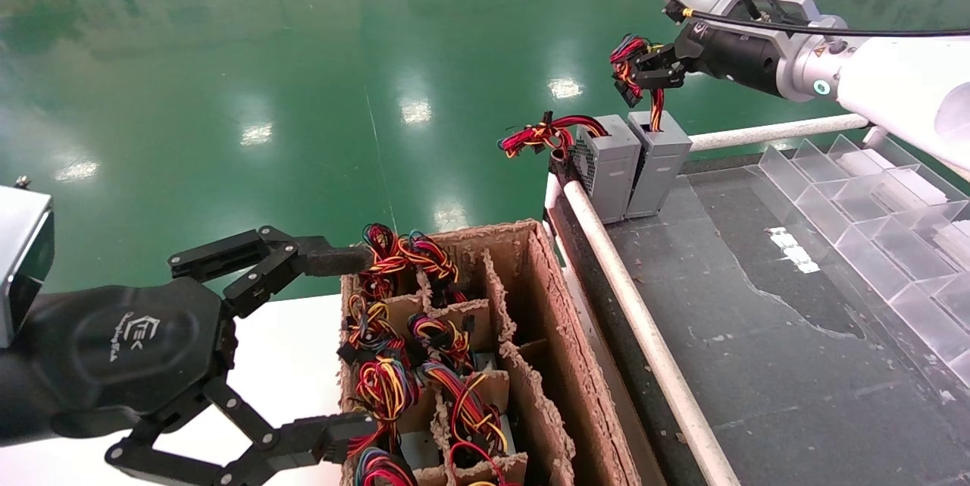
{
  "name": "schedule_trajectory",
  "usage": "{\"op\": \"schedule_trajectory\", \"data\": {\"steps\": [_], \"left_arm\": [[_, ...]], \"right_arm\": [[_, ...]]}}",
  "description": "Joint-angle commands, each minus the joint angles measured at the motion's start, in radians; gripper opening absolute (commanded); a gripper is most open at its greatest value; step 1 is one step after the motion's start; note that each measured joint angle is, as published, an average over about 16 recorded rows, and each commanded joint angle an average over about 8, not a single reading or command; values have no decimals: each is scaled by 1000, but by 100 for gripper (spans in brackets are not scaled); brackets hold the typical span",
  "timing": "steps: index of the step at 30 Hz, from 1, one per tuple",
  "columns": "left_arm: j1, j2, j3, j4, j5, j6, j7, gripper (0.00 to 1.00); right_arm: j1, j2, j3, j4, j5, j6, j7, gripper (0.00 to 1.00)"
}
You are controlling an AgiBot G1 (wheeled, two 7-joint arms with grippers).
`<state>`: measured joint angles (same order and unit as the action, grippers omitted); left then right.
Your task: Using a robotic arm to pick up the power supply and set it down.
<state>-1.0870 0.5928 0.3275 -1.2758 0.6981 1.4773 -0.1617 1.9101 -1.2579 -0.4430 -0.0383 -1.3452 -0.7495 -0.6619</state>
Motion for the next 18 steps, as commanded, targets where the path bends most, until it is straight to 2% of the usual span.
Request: {"op": "schedule_trajectory", "data": {"steps": [1, 10, 18], "left_arm": [[0, 0, 0, 0, 0, 0, 0, 100], [0, 0, 0, 0, 0, 0, 0, 100], [0, 0, 1, 0, 0, 0, 0, 100]], "right_arm": [[4, 2, -4, -5, -5, -12, 14, 100], [26, 0, -47, -24, -70, -87, 96, 100], [51, 10, -91, -23, -139, -188, 151, 100]]}}
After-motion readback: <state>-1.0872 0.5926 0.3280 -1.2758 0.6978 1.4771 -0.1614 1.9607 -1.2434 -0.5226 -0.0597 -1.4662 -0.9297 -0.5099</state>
